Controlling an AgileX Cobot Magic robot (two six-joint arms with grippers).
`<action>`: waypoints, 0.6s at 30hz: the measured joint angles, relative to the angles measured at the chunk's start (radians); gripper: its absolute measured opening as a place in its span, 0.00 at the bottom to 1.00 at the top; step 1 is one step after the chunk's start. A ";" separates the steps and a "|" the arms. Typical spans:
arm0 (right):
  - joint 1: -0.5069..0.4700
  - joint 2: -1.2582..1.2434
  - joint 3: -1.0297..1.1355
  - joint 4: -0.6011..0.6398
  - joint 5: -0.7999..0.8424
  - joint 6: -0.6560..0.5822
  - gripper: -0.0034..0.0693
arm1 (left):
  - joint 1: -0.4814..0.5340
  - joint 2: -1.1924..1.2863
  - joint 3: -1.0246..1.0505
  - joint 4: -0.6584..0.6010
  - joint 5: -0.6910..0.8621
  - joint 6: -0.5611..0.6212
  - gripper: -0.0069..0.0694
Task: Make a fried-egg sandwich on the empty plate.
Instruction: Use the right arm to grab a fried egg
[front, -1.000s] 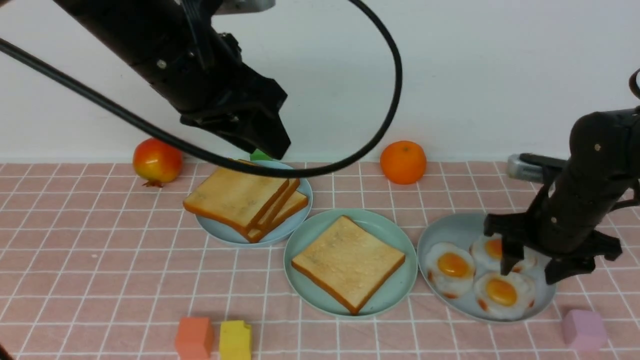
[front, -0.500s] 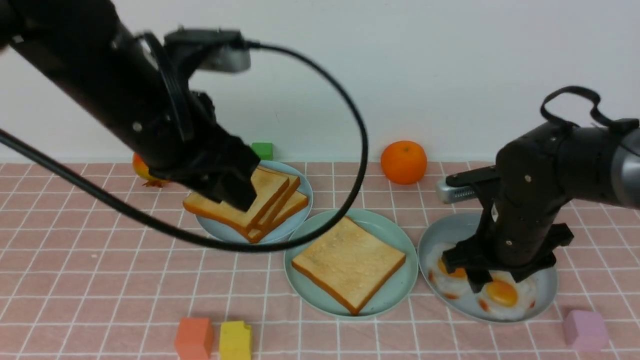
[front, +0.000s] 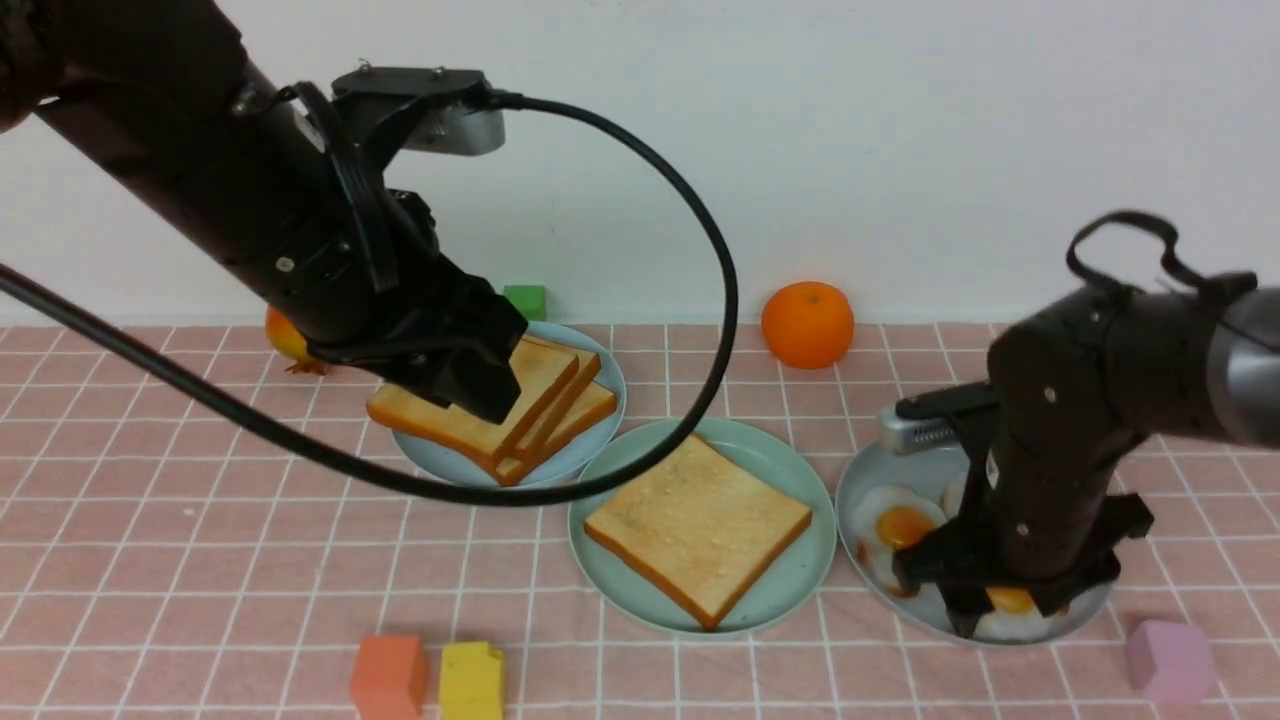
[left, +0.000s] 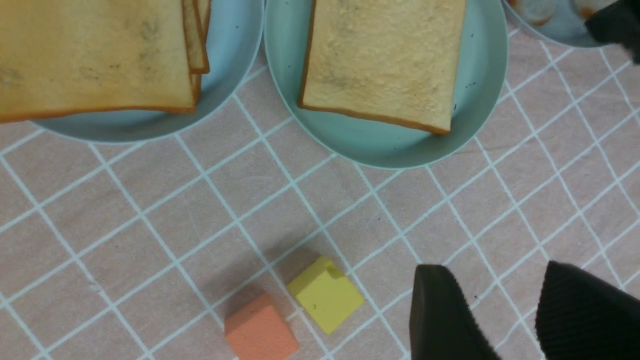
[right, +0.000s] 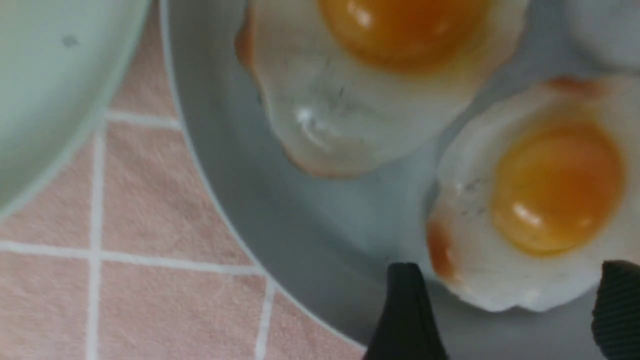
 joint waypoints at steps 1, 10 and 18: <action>0.000 0.000 0.011 -0.003 -0.015 0.000 0.73 | 0.000 0.000 0.000 0.000 0.000 0.000 0.52; 0.001 -0.001 0.046 -0.026 -0.079 0.000 0.46 | 0.000 0.000 0.000 -0.016 -0.001 0.000 0.51; 0.002 0.002 0.040 -0.027 -0.089 -0.004 0.05 | 0.000 0.000 0.000 -0.035 -0.001 0.000 0.51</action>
